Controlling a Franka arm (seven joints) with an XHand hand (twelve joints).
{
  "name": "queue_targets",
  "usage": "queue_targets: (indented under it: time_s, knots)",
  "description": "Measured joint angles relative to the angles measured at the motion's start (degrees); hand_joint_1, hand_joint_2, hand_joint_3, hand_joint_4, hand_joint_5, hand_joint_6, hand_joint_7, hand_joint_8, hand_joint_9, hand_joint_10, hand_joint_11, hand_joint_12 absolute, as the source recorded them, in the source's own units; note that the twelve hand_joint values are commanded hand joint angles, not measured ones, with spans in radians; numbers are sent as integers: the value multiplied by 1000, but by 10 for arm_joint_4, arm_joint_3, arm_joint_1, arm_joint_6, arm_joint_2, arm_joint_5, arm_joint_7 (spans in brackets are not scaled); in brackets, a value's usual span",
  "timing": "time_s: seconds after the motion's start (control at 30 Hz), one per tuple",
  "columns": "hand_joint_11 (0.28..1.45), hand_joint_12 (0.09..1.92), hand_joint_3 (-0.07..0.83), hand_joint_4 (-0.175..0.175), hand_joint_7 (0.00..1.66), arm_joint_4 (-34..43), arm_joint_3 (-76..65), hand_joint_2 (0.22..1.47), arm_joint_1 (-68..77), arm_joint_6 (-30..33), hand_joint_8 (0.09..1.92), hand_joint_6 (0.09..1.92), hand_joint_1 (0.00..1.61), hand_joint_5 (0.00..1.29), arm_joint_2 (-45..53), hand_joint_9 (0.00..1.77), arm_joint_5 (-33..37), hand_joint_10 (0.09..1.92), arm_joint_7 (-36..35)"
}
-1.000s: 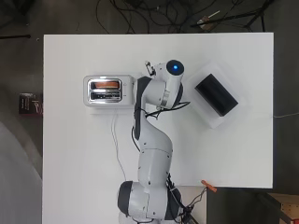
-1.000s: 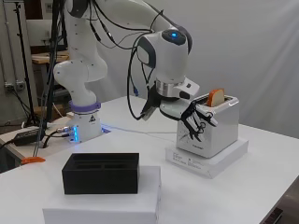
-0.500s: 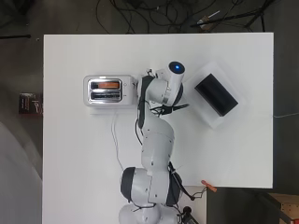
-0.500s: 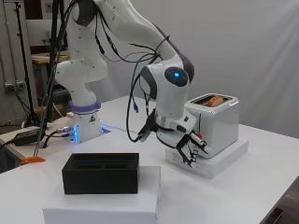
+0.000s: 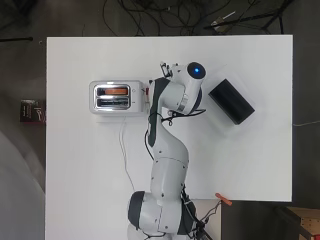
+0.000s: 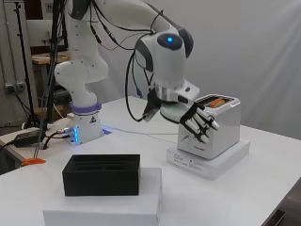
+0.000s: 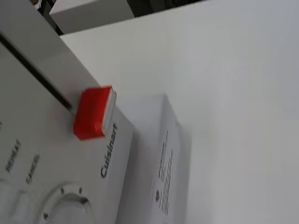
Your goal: Teleoperate dual arm-hand system to toast a bread
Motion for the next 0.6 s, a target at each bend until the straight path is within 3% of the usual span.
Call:
queue_targets:
  time_s: [0.13,0.37,0.6]
  knots:
    - [453,87,-14,-26,492,-7,5,1086,1,-3,87,87,0,331,-103,627,-60,87,31]
    - [415,87,5,-16,433,-46,15,1113,1,-41,87,87,0,351,-262,505,-132,87,98]
    - [393,87,5,12,369,-66,18,1125,1,-53,87,87,0,291,-285,431,-169,87,124]
